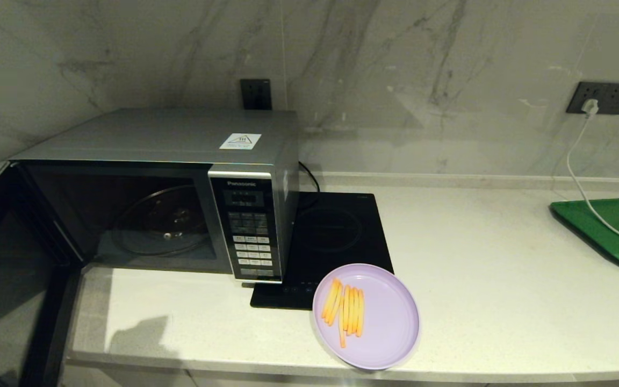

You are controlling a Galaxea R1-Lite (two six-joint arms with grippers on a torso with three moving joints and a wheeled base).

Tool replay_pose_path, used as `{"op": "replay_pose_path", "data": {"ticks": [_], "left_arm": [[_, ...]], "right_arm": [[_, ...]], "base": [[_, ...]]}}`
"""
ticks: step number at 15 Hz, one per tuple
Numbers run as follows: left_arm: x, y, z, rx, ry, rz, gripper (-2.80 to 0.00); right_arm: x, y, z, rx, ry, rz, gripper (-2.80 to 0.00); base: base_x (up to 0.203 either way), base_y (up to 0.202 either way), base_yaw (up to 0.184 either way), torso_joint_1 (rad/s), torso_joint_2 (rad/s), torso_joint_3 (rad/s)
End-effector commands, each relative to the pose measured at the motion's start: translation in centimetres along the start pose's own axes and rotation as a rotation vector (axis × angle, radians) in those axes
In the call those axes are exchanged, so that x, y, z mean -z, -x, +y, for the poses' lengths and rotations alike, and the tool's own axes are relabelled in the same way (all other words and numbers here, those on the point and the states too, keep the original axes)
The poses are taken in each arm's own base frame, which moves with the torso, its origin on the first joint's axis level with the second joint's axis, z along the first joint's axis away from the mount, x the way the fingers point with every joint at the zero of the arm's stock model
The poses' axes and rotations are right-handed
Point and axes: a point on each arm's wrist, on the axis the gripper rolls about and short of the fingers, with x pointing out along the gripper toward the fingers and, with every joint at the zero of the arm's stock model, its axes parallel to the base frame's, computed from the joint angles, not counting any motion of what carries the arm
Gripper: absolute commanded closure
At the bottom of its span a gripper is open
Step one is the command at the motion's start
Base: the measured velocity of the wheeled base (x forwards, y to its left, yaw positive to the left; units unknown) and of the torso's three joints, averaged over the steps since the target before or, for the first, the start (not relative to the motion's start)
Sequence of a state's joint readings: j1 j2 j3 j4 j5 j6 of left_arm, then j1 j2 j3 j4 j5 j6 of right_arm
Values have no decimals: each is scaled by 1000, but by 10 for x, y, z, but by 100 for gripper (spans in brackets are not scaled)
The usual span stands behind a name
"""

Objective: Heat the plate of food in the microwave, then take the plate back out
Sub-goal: Open the microwave oven, then put the plate in the microwave oven

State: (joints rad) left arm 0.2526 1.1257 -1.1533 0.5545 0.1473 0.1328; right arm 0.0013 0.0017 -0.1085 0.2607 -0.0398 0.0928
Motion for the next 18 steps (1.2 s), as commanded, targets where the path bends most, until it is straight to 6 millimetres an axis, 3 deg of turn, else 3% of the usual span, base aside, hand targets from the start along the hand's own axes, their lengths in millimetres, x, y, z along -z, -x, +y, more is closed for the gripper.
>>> {"op": "replay_pose_path", "data": {"ticks": [1,6,13,15,18], "left_arm": [[3,-2,6,-40,22,21,0],[7,-5,20,-135,75,43,0],[-6,-4,36,-239,79,-73,0],[-9,-3,32,-184,64,-110,0],[-8,-5,19,76,80,-103,0]], "right_arm": [[0,0,0,0,-1,2,0],[0,0,0,0,-1,2,0],[0,0,0,0,-1,1,0],[0,0,0,0,-1,1,0],[0,0,0,0,-1,1,0]], "base": [[0,0,0,0,0,0],[0,0,0,0,0,0],[0,0,0,0,0,0],[0,0,0,0,0,0],[0,0,0,0,0,0]]}}
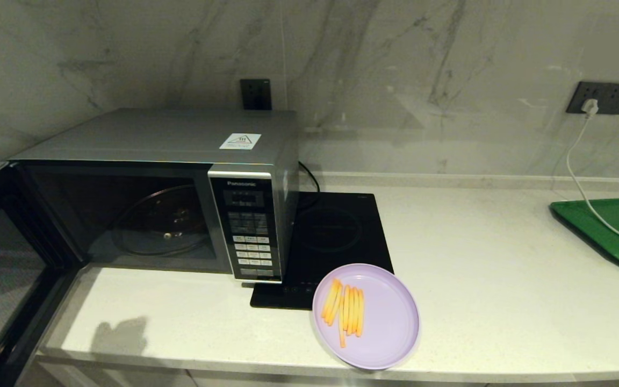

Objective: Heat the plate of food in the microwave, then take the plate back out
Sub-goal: Put the plate in the microwave oven

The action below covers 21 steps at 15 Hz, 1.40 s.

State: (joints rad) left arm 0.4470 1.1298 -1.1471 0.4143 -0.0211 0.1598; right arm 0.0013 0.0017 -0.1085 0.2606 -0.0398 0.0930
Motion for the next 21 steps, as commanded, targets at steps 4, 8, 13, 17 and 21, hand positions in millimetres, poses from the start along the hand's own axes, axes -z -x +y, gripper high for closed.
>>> {"op": "replay_pose_path", "data": {"ticks": [4,8,13,17,21], "left_arm": [[25,1,-51,489,82,274,0],[55,4,-128,801,68,563,0],[103,-53,-237,752,70,730,0],[144,-68,-295,727,10,729,0],[161,-75,-330,649,12,574,0]], "right_arm": [[0,0,0,0,0,3,0],[0,0,0,0,0,1,0],[0,0,0,0,0,3,0],[0,0,0,0,0,1,0],[0,0,0,0,0,1,0]], "base": [[0,0,0,0,0,0],[0,0,0,0,0,0],[0,0,0,0,0,0],[0,0,0,0,0,0],[0,0,0,0,0,0]]}}
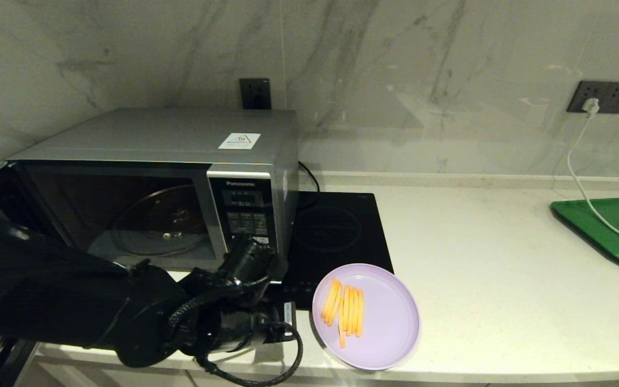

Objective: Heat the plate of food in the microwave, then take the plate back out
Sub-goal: Put the plate in the microwave oven

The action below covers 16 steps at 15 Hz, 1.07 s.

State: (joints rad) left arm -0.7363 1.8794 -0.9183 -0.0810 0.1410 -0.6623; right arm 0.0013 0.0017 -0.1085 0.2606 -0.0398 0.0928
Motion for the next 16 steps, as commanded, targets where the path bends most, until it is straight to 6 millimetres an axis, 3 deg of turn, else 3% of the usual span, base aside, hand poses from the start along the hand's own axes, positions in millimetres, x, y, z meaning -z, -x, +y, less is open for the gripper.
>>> {"op": "replay_pose_path", "data": {"ticks": [1,9,10,16], "left_arm": [[6,-7,-5,3,-12,12,0],[10,25,-5,33,-44,27,0],[10,22,-5,31,-52,30,-280],[2,-1,-20,34,-51,34,-280]], "right_arm": [[0,0,0,0,-1,1,0],[0,0,0,0,-1,3,0],[0,0,0,0,-1,1,0],[0,0,0,0,-1,2,0]], "base": [[0,0,0,0,0,0],[0,0,0,0,0,0],[0,0,0,0,0,0],[0,0,0,0,0,0]]}}
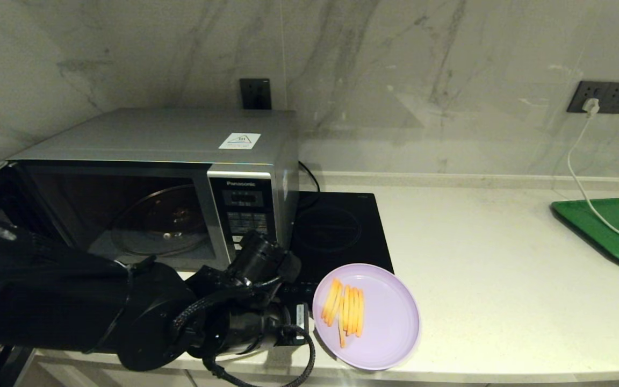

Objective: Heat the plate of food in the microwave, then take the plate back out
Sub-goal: Put the plate in the microwave oven

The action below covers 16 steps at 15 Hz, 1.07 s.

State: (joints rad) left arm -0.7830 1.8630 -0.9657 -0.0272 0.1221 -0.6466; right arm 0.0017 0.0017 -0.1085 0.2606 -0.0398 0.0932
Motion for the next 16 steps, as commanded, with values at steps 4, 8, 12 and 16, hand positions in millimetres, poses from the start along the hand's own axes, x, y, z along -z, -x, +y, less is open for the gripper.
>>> {"op": "replay_pose_path", "data": {"ticks": [4,8,12,16], "left_arm": [[7,-52,-11,-91,-25,39,-280],[5,-61,-13,-105,-27,30,-280],[4,-67,-11,-122,-25,37,-280],[1,-68,-7,-140,-15,27,-280]], "right_arm": [[0,0,0,0,0,2,0],[0,0,0,0,0,1,0],[0,0,0,0,0,1,0],[0,0,0,0,0,2,0]], "base": [[0,0,0,0,0,0],[0,0,0,0,0,0],[0,0,0,0,0,0],[0,0,0,0,0,0]]}}
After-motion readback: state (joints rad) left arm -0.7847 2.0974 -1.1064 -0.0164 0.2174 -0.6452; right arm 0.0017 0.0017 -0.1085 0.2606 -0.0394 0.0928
